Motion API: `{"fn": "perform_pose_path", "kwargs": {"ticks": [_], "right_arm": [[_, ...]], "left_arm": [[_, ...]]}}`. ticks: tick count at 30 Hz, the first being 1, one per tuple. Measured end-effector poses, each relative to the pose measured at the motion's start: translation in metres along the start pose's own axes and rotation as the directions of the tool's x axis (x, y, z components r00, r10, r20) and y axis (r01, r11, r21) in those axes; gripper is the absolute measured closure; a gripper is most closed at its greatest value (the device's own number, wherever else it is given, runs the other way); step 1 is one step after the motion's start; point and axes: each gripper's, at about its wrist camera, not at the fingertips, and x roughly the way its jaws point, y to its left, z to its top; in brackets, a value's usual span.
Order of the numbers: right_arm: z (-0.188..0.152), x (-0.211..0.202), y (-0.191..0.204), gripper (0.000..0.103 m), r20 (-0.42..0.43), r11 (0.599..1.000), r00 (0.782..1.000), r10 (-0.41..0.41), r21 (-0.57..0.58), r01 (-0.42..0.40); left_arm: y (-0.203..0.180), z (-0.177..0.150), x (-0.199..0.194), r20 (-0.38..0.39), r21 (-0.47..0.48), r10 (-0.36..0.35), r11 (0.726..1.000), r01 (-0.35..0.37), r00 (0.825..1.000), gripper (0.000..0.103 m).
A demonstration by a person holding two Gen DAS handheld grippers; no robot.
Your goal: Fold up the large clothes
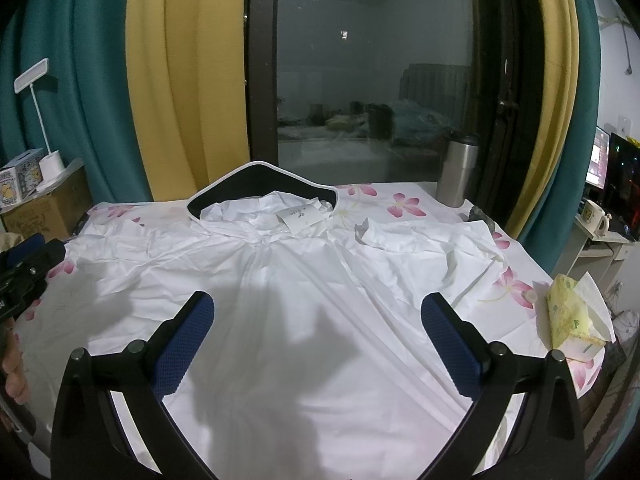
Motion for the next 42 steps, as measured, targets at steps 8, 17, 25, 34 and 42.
{"fn": "perform_pose_path", "kwargs": {"ticks": [8, 17, 25, 34, 42], "right_arm": [[0.003, 0.022, -0.007, 0.001, -0.034, 1.000, 0.999, 0.012, 0.002, -0.012], [0.015, 0.057, -0.023, 0.001, -0.078, 1.000, 0.997, 0.018, 0.012, -0.017], [0.029, 0.089, -0.043, 0.001, -0.112, 1.000, 0.994, 0.019, 0.024, -0.016], [0.032, 0.130, -0.076, 0.001, -0.173, 0.999, 0.985, 0.009, 0.039, -0.003], [0.043, 0.177, -0.100, 0.001, -0.222, 1.000, 0.975, 0.000, -0.031, -0.007]], "left_arm": [[-0.001, 0.005, 0.019, -0.040, 0.013, 0.012, 1.000, -0.012, 0.999, 0.013], [-0.005, 0.026, 0.058, -0.082, 0.012, -0.001, 1.000, 0.002, 0.997, 0.014], [-0.018, 0.036, 0.095, -0.118, 0.042, 0.001, 0.999, 0.004, 0.993, 0.013], [-0.023, 0.038, 0.143, -0.187, 0.039, 0.007, 0.999, 0.000, 0.982, 0.013], [-0.023, 0.031, 0.184, -0.237, 0.029, 0.009, 1.000, -0.003, 0.971, 0.014]]}}
